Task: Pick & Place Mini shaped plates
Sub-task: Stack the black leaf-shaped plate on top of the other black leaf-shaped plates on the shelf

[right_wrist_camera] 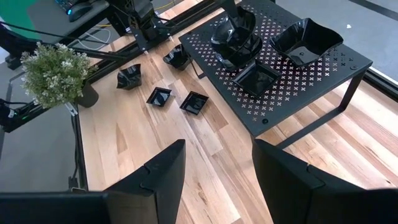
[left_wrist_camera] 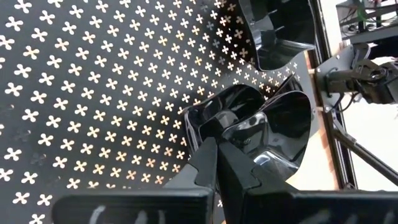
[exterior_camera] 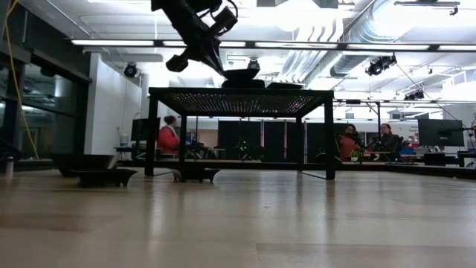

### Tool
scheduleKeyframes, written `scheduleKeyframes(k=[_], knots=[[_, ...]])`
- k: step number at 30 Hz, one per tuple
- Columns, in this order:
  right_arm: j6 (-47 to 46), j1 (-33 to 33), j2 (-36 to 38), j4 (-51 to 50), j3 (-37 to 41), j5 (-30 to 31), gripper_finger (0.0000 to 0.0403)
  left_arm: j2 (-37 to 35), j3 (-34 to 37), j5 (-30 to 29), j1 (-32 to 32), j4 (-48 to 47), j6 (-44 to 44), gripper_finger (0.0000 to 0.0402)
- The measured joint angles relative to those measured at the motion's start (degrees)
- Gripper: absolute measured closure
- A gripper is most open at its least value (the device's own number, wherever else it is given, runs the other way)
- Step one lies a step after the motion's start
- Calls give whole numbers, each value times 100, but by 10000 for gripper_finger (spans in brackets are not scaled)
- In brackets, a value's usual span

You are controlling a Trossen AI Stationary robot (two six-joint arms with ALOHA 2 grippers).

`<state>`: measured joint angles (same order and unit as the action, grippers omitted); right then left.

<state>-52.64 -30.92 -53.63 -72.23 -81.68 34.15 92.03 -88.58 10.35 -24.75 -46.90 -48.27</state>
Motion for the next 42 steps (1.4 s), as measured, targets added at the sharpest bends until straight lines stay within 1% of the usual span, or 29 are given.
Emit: scheduleKeyframes(k=[11,21,35,38,42], knots=[[35,0,0,-2,-1,13,222,41,0,-15,0,7,-88,401],[39,0,0,-2,0,17,222,211,-1,116,0,98,-96,402],[62,0,0,-2,-1,15,222,212,4,111,0,96,-98,400],[63,0,0,-2,-1,0,222,212,4,86,0,96,-94,387],[63,2,2,-2,1,-14,222,212,4,64,0,96,-90,348]])
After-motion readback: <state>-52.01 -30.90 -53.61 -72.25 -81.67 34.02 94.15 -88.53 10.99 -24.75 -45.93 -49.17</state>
